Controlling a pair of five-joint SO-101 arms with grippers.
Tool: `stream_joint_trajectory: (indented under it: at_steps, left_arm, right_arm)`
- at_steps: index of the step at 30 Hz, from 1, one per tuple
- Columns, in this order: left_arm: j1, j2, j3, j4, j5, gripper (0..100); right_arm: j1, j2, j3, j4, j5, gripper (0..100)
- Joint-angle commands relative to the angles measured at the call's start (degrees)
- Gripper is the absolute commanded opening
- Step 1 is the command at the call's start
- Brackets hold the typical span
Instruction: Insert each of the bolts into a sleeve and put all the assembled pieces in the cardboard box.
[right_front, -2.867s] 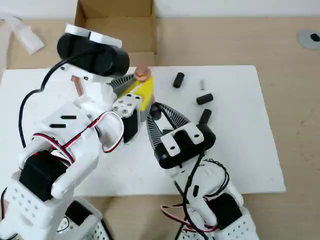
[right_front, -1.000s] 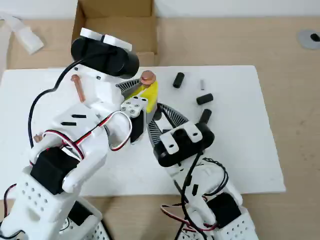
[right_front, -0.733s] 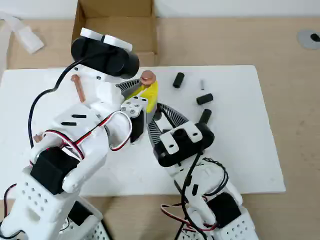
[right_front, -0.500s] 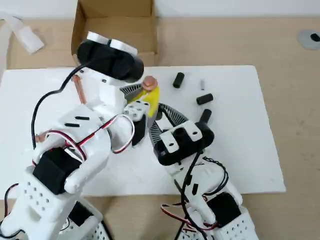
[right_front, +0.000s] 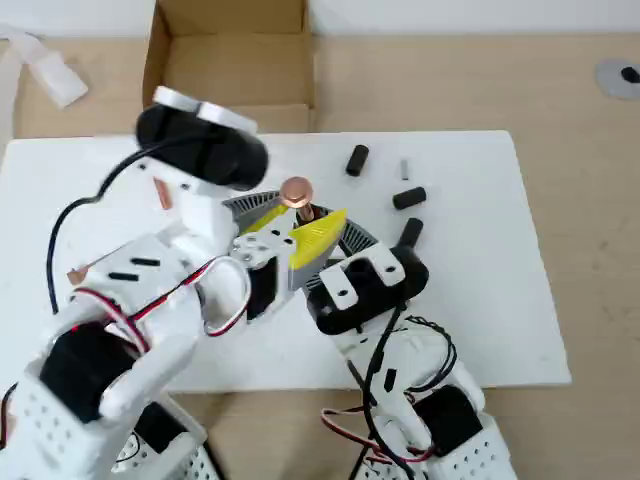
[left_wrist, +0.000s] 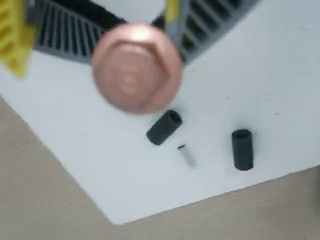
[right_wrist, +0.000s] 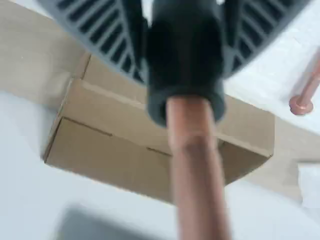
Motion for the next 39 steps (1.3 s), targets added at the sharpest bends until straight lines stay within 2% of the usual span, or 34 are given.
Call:
stream_joint_trajectory:
  at_steps: [1,11,13,16,17,21,25,29,33,39]
  left_arm:
    - [0.62,-2.15,-0.79,0.00,1.67,23]
    - [0.53,-1.10,-13.27,11.34,2.73,23]
    - [-1.76,-1.10,-15.65,13.01,2.73,18]
    - [-10.11,-1.01,-15.91,13.27,2.73,4]
    - [-13.80,-1.01,-15.30,13.19,2.55,0]
    - [-27.87,-1.36,-8.79,13.54,2.02,1]
    - [-37.01,-0.92,-2.11,12.48,0.79,0]
    - [-41.41,-0.92,4.40,6.42,-3.78,0]
    - [-44.75,-0.66,9.41,1.14,-5.45,0]
    - [-48.26,6.37,10.29,0.44,-5.45,0]
  right_arm:
    - [0.92,-3.91,-0.57,-1.58,-0.44,1.0]
    - [1.10,-3.21,-0.66,-1.14,-0.35,0.9]
    - [1.63,-3.12,-1.01,-1.14,-0.35,0.9]
    - [2.59,0.31,-5.49,2.02,-0.62,0.9]
    - [2.24,2.86,-8.92,4.75,-1.05,0.9]
    - [2.24,18.95,-25.19,10.02,-5.19,0.9]
    - [2.24,36.79,-40.66,10.20,-6.24,0.9]
    - [2.24,52.00,-53.49,10.11,-7.21,0.9]
    - [2.33,65.98,-65.71,10.11,-7.47,0.9]
    - [6.02,85.41,-83.21,10.11,-7.56,0.9]
